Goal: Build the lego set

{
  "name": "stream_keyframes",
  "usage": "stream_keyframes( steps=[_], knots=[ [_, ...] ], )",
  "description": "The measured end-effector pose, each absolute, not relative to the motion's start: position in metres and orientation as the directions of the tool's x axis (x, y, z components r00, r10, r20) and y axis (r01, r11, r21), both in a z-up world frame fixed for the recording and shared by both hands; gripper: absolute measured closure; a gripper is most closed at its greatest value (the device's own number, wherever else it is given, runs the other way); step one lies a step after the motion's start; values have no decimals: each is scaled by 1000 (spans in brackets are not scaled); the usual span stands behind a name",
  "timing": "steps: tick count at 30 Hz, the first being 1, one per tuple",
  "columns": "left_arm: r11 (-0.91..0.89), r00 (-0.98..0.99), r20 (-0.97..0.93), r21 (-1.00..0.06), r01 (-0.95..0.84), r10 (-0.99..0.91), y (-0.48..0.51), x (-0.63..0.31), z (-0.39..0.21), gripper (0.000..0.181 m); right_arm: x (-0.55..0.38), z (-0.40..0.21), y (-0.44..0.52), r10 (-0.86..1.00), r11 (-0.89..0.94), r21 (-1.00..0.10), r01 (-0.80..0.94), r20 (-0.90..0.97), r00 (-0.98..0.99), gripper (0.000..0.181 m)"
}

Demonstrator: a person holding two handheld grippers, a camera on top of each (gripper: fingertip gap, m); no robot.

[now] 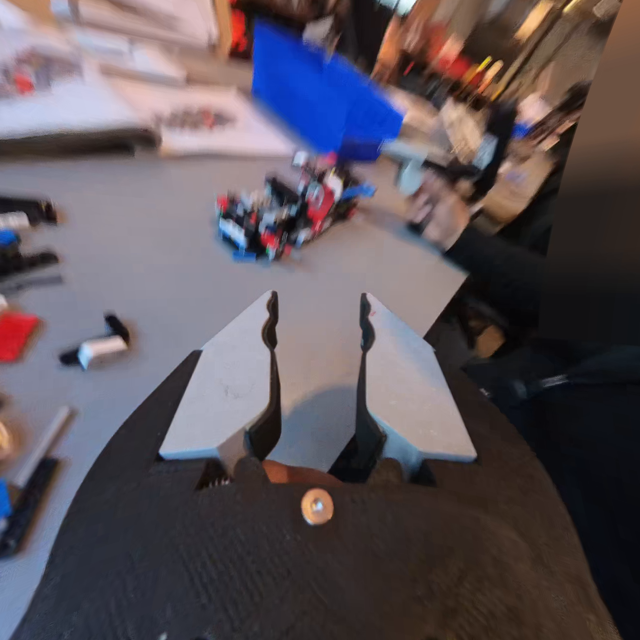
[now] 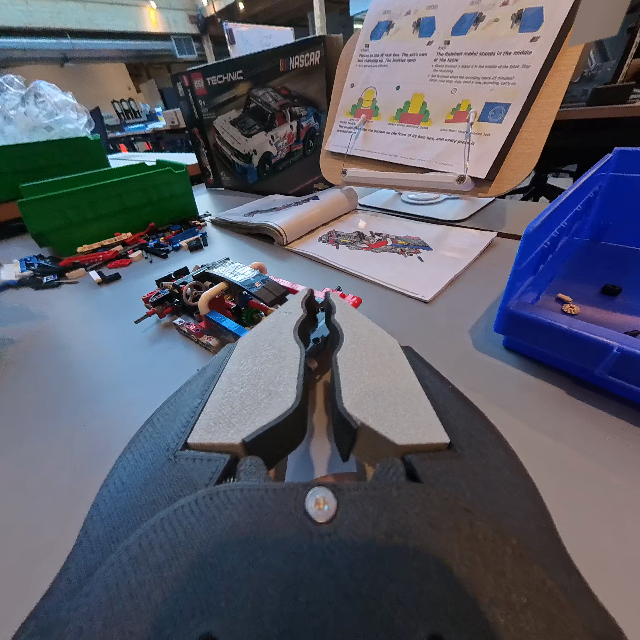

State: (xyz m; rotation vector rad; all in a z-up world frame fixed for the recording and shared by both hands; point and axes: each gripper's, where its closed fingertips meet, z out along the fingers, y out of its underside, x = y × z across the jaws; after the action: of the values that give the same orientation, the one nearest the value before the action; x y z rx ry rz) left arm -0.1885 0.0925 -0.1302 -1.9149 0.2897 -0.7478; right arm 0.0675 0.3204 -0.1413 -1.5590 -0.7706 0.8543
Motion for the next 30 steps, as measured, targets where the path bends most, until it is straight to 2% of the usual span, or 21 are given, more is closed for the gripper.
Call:
stream_keyframes(
  steps=[2,4,9,13,18,22,26,27,30],
  knots=[
    [-376,726,392,-906,196,-565,99,-206,-93,133,68,-138,320,850,-122,-993,12,-98,518,180],
    [-356,731,356,-920,165,-582,109,-222,-90,132,67,-137,319,853,-104,-994,11,-84,515,180],
    [-487,794,236,-869,-85,-560,130,-215,-164,131,72,-135,336,826,-47,-998,36,-18,563,179],
    [-442,763,92,-857,-266,-639,123,-194,-184,134,79,-135,362,785,-27,-999,45,7,619,179],
    [-431,666,166,-866,-255,-727,112,-170,-192,136,72,-134,386,786,-49,-999,15,-30,617,178],
    [-373,621,214,-918,-136,-754,113,-169,-171,144,72,-133,387,786,-41,-999,9,-27,618,179],
    [-403,637,224,-903,-149,-737,122,-168,-177,140,73,-133,388,782,-54,-999,-4,-45,621,180],
    [-382,667,178,-908,-171,-723,127,-173,-176,136,73,-132,388,784,-52,-999,-8,-46,620,181],
    [-392,860,-33,-881,-265,-509,167,-234,-156,146,69,-132,384,795,-47,-999,-7,-42,606,181]
  ],
)
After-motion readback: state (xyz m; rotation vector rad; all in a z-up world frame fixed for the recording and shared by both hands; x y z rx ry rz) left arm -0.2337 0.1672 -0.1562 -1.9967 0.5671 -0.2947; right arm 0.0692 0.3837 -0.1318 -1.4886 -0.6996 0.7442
